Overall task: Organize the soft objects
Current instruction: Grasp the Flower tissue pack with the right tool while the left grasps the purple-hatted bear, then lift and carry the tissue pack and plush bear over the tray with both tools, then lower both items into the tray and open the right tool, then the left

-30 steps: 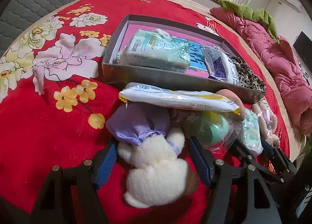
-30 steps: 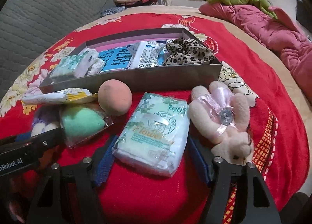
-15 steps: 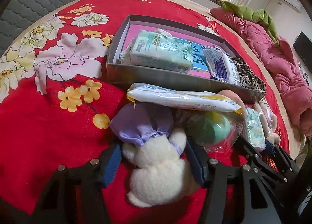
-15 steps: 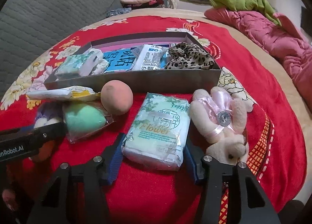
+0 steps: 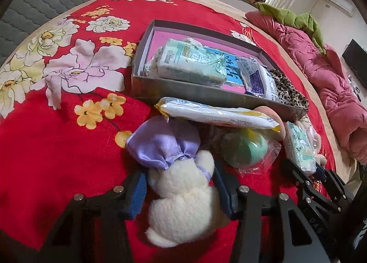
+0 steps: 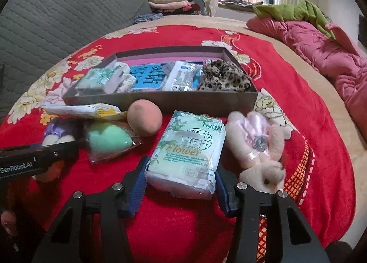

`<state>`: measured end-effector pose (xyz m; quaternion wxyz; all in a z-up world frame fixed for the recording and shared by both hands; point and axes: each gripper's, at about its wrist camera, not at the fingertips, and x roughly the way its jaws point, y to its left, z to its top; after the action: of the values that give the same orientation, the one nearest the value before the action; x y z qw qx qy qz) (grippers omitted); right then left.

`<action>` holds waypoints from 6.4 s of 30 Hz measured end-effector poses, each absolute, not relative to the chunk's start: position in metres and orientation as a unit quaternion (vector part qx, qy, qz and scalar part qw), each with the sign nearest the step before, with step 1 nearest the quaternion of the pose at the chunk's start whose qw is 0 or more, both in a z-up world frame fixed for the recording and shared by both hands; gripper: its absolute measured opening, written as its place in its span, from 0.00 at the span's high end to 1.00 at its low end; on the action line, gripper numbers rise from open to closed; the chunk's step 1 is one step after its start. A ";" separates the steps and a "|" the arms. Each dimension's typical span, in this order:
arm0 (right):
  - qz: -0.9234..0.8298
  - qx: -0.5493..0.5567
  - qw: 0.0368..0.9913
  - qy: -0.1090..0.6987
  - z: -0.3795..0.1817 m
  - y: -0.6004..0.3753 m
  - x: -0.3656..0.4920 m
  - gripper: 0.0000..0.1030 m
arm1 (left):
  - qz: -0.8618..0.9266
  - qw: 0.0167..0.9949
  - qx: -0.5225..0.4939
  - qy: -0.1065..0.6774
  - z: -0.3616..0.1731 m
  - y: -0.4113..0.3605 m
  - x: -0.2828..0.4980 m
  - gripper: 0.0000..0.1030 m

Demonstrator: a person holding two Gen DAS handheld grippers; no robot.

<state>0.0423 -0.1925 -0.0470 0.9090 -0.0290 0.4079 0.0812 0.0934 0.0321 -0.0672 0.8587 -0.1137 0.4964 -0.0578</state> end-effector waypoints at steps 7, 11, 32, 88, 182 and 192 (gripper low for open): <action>0.095 -0.039 0.912 0.397 -0.038 -0.191 0.035 0.48 | -0.061 0.861 -0.111 0.492 -0.061 0.034 0.084 0.49; 0.098 -0.039 0.913 0.393 -0.033 -0.192 0.033 0.48 | -0.059 0.863 -0.108 0.491 -0.058 0.036 0.080 0.49; 0.106 -0.037 0.925 0.363 -0.011 -0.199 0.021 0.48 | -0.038 0.897 -0.102 0.428 -0.018 0.052 0.056 0.49; 0.093 -0.104 0.945 0.297 -0.003 -0.194 0.044 0.48 | -0.124 0.930 -0.080 0.336 0.005 0.007 0.115 0.49; 0.122 -0.157 0.919 0.340 -0.034 -0.185 0.145 0.47 | -0.185 0.889 -0.059 0.415 -0.039 -0.041 0.199 0.49; 0.124 -0.133 0.916 0.357 -0.035 -0.190 0.152 0.45 | -0.188 0.888 -0.057 0.416 -0.041 -0.045 0.201 0.49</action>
<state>0.1522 -0.1895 -0.0349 0.9163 -0.1326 0.3570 0.1241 0.2012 -0.0450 -0.0413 0.8877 -0.0573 0.4164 -0.1879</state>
